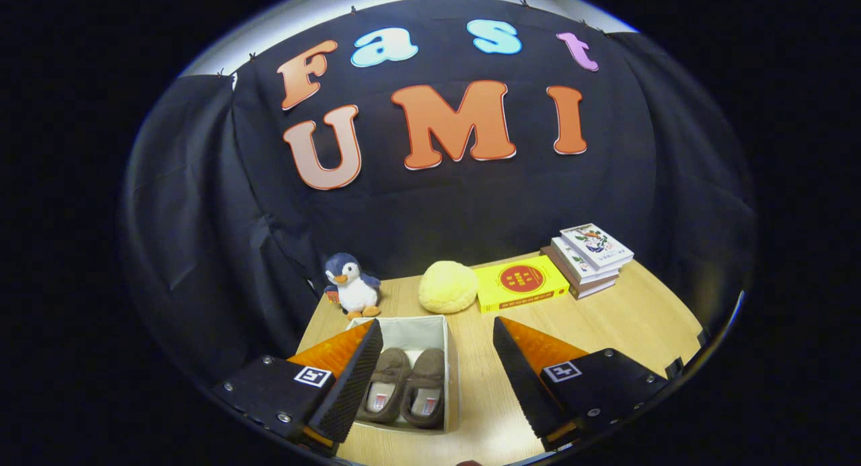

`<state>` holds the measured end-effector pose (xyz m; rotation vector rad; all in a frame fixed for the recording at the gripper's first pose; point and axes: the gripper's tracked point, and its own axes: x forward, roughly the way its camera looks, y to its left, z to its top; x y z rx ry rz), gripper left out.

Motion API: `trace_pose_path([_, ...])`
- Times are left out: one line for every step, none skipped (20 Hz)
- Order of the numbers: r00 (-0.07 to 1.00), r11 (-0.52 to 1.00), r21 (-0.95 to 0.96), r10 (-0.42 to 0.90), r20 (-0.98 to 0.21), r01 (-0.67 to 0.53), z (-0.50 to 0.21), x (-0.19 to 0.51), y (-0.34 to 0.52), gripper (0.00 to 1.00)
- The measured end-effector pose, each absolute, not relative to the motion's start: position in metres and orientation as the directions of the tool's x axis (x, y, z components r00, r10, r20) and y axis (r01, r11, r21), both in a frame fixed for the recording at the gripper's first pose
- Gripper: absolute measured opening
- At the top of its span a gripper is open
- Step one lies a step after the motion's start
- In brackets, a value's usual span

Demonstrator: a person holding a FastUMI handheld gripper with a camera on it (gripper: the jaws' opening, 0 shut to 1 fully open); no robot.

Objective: Open the storage box then place both shoes into the box .Put the left shoe in first, then the right shoe, with the right side of both shoes facing outward in a uniform manner.

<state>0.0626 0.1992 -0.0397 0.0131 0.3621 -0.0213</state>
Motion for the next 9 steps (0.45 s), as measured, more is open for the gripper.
trace_pose_path([0.941,1.0,0.001,-0.017,-0.337,0.018,-0.034,0.06,0.198,0.98])
trace_pose_path([0.943,1.0,-0.007,-0.016,-0.332,0.014,-0.031,0.057,0.197,0.98])
trace_pose_path([0.942,1.0,0.0,-0.006,-0.335,0.007,-0.03,0.051,0.199,0.98])
trace_pose_path([0.947,1.0,0.017,0.002,-0.322,0.003,-0.026,0.048,0.201,0.99])
trace_pose_path([0.951,1.0,0.031,0.014,-0.31,-0.004,-0.023,0.048,0.202,0.99])
trace_pose_path([0.951,0.999,0.035,0.02,-0.308,-0.009,-0.023,0.046,0.203,0.98])
trace_pose_path([0.951,1.0,0.03,0.014,-0.31,-0.005,-0.025,0.043,0.199,0.98])
trace_pose_path([0.951,1.0,0.026,0.014,-0.308,-0.007,-0.025,0.04,0.198,0.98])
trace_pose_path([0.953,1.0,0.027,0.018,-0.304,-0.01,-0.024,0.041,0.199,0.98])
